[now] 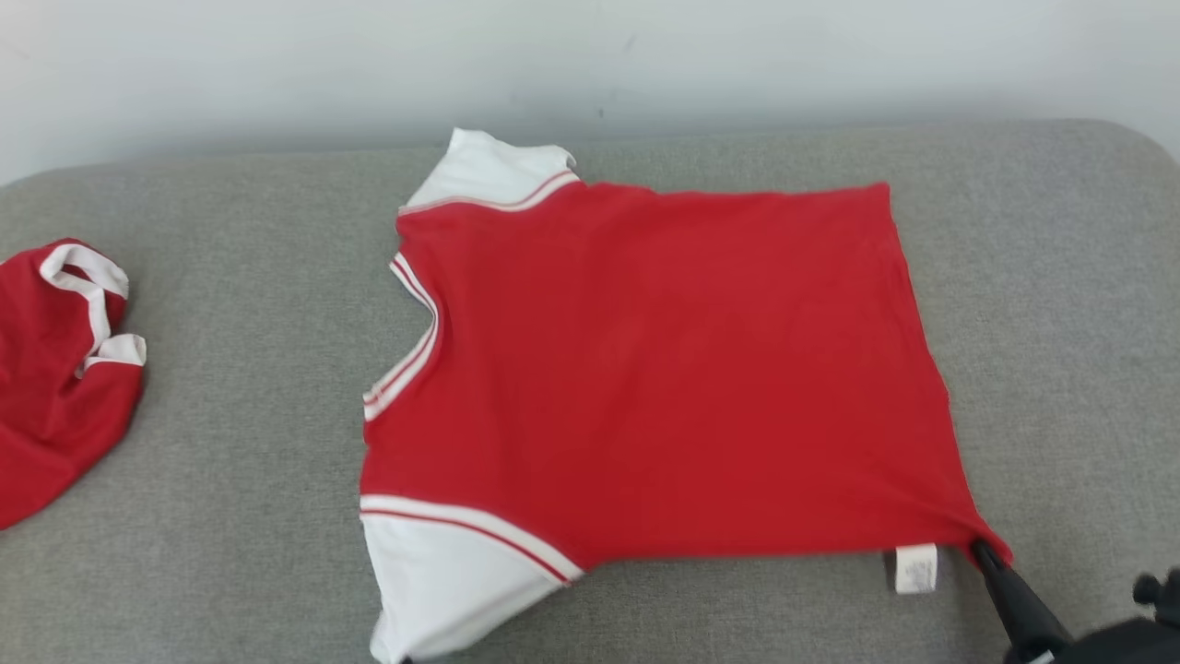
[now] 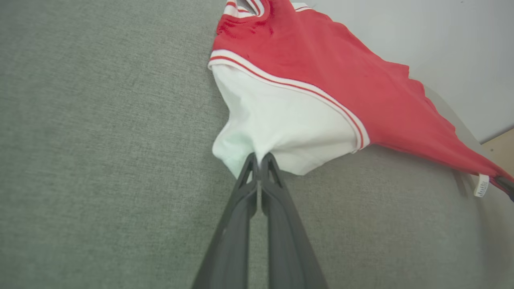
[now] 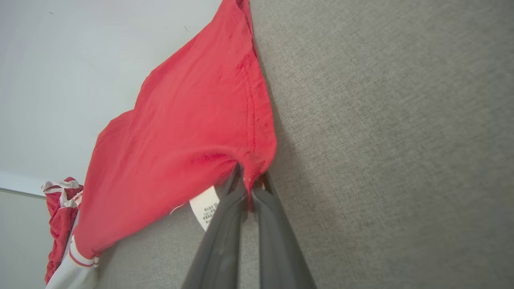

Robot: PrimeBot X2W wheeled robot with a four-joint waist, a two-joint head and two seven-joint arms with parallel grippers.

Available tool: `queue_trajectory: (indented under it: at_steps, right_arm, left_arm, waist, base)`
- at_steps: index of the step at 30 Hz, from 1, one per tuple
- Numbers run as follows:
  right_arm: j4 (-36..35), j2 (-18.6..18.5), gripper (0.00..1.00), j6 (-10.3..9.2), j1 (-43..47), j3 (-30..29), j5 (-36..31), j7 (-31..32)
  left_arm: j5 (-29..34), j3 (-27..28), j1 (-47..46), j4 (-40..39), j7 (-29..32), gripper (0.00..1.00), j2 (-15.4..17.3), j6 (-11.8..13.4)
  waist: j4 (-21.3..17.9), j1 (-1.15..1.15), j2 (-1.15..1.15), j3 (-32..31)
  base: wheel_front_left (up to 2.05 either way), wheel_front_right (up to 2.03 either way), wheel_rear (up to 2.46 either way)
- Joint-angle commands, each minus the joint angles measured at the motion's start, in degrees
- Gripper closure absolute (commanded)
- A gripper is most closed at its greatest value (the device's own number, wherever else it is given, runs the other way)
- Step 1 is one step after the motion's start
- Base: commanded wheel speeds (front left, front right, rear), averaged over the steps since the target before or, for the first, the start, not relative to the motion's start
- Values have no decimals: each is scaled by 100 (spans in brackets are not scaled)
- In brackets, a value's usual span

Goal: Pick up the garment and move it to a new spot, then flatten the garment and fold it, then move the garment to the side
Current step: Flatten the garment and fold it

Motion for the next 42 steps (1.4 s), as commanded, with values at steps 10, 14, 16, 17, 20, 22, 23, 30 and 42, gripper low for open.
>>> queue_trajectory:
  at_steps: [10,14,16,17,20,22,23,30,42]
  right_arm:
    - [-78,-223,100,-14,1035,-360,54,148]
    - [-155,-119,100,-14,1020,-398,-106,241]
    - [-170,-72,100,-14,964,-430,-206,291]
    - [-181,-55,100,-14,922,-443,-257,328]
    - [-247,7,100,-14,806,-462,-339,412]
    - [-334,62,100,-14,685,-528,-383,498]
    - [-376,92,100,-14,624,-556,-385,555]
    - [-295,292,100,-14,-129,-622,-666,1139]
    - [899,880,100,-14,-1620,-671,-1355,1641]
  left_arm:
    - [157,-411,689,-58,186,100,39,-107]
    - [228,-407,472,-218,219,100,99,-87]
    - [301,-368,307,-306,219,100,160,-94]
    - [335,-350,239,-338,240,100,202,-107]
    - [407,-265,39,-418,262,100,328,-121]
    - [518,-213,-224,-474,318,100,461,-140]
    - [544,-197,-337,-498,363,100,511,-172]
    - [633,-151,-1302,-325,775,100,807,-452]
    - [863,-470,-3364,1617,1073,100,617,-1192]
  waist:
    - [127,1,1,-258]
    - [91,1,1,-287]
    - [74,1,1,-297]
    - [63,1,1,-303]
    - [18,1,1,-310]
    - [-20,1,1,-316]
    - [-51,1,1,-318]
    - [-264,1,1,-250]
    - [-400,1,1,43]
  base:
    - [0,0,0]
    - [0,0,0]
    - [0,0,0]
    - [0,0,0]
    - [0,0,0]
    - [0,0,0]
    - [0,0,0]
    - [0,0,0]
    - [0,0,0]
